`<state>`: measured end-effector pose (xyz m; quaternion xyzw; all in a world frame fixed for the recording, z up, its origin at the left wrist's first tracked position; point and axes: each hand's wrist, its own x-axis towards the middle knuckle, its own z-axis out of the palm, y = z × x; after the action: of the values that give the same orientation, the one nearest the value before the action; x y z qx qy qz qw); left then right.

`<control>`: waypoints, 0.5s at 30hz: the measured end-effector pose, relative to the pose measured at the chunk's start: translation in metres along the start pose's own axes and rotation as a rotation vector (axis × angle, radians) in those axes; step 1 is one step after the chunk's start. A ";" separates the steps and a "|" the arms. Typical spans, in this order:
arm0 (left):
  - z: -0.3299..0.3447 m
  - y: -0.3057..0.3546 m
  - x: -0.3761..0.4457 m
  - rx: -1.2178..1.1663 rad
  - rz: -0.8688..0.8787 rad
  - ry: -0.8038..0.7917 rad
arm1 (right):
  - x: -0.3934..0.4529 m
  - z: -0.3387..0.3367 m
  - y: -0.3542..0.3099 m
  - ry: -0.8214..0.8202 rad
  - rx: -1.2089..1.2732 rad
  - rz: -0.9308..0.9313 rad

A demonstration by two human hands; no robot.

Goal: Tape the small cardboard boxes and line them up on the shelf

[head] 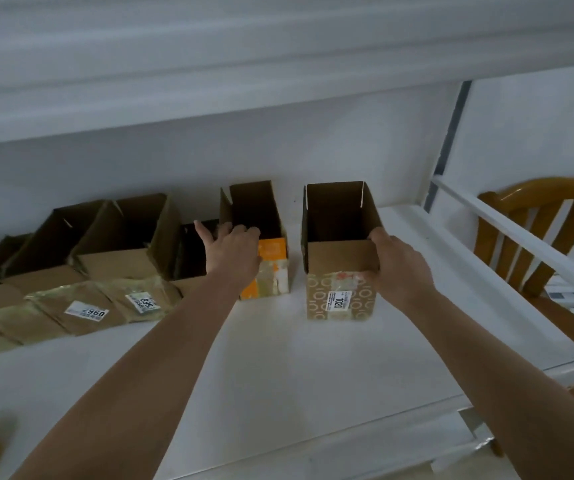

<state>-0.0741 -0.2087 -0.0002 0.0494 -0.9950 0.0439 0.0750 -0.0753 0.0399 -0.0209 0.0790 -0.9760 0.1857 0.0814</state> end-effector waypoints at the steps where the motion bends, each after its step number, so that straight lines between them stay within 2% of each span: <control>1: 0.003 -0.004 0.000 -0.001 -0.009 0.019 | 0.006 0.002 -0.002 0.014 0.008 -0.006; 7: 0.014 -0.015 -0.001 0.054 -0.009 0.132 | 0.042 0.015 -0.018 0.073 0.074 0.001; 15: 0.012 -0.020 0.000 0.045 0.000 0.109 | 0.069 0.024 -0.033 0.039 0.090 0.000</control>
<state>-0.0734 -0.2292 -0.0100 0.0486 -0.9882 0.0687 0.1278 -0.1393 -0.0082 -0.0184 0.0787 -0.9650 0.2308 0.0969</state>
